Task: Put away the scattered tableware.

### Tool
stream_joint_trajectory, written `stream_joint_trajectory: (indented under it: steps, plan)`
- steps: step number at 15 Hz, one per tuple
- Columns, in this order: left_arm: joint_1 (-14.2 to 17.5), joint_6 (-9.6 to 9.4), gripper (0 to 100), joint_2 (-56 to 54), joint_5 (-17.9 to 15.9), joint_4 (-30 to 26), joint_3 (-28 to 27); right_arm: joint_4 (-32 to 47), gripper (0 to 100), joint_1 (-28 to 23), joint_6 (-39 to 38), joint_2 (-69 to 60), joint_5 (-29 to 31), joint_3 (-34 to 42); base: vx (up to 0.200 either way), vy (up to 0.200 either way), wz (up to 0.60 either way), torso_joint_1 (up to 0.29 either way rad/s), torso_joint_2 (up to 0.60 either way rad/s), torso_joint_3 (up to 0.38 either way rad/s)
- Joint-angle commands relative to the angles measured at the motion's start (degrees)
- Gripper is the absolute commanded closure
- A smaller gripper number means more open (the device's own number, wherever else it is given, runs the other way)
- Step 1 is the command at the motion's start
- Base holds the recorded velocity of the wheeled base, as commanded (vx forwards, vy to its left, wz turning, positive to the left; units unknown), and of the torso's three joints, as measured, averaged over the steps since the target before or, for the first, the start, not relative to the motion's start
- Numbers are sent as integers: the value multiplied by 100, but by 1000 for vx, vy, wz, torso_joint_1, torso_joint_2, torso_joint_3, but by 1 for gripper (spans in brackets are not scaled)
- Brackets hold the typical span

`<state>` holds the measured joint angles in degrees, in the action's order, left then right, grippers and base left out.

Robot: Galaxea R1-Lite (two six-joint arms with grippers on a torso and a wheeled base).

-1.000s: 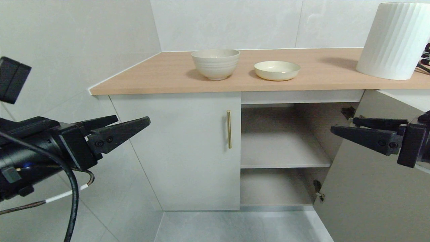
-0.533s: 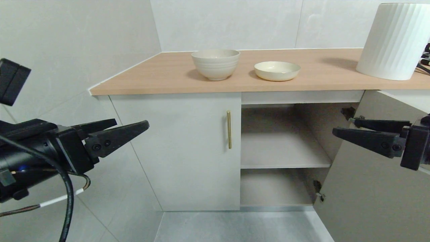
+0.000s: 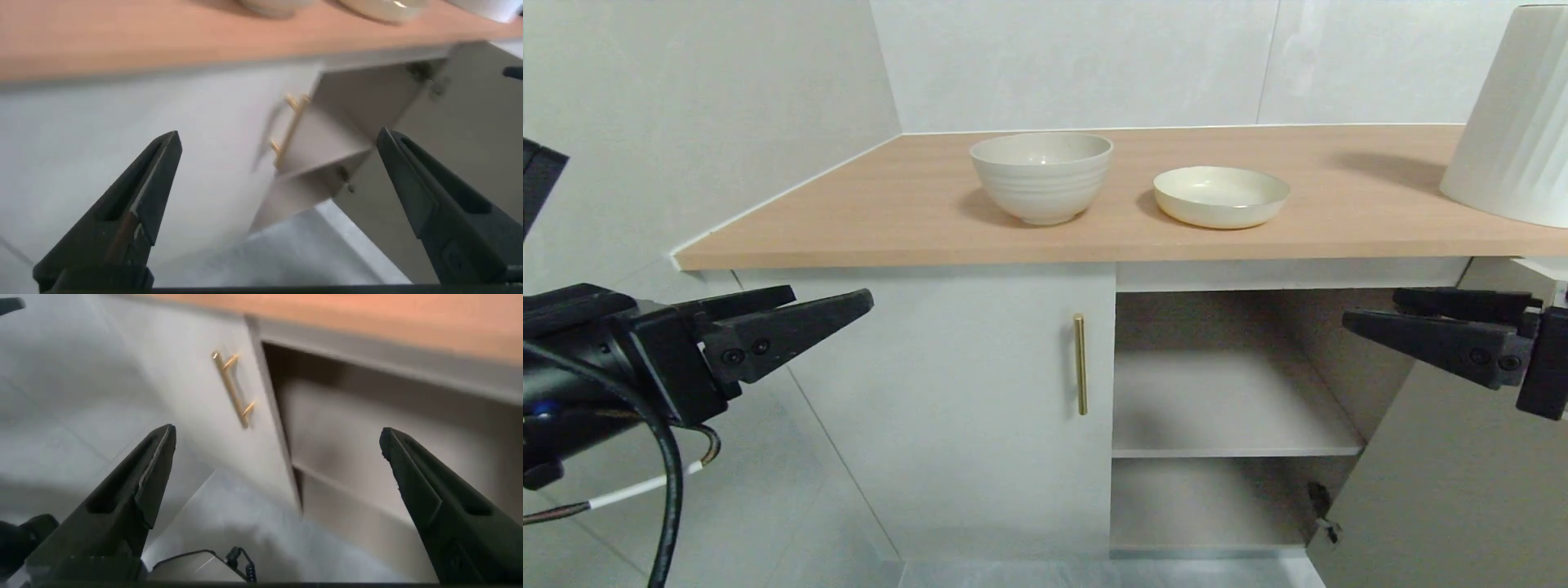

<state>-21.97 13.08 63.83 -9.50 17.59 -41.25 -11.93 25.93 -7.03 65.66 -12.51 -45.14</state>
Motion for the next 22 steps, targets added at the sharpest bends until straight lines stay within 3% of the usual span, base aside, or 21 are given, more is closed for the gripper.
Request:
stream_joint_trajectory:
  steps: [1,3,9,22]
  plan:
    - [-1,63,0,-55,-70,7,3,-90,0,0,18,-123,-24,111,0,0,0,0,0,0]
    - [-1,142,0,-81,-175,-1,-6,-134,0,-9,27,-132,-24,164,0,0,0,0,0,0]
    - [-1,151,0,-55,-193,-10,3,-134,0,-9,176,-167,-24,190,0,0,0,0,0,0]
    - [-1,160,0,68,-202,-19,21,-134,0,-9,185,-88,-24,216,0,0,0,124,-407,-288]
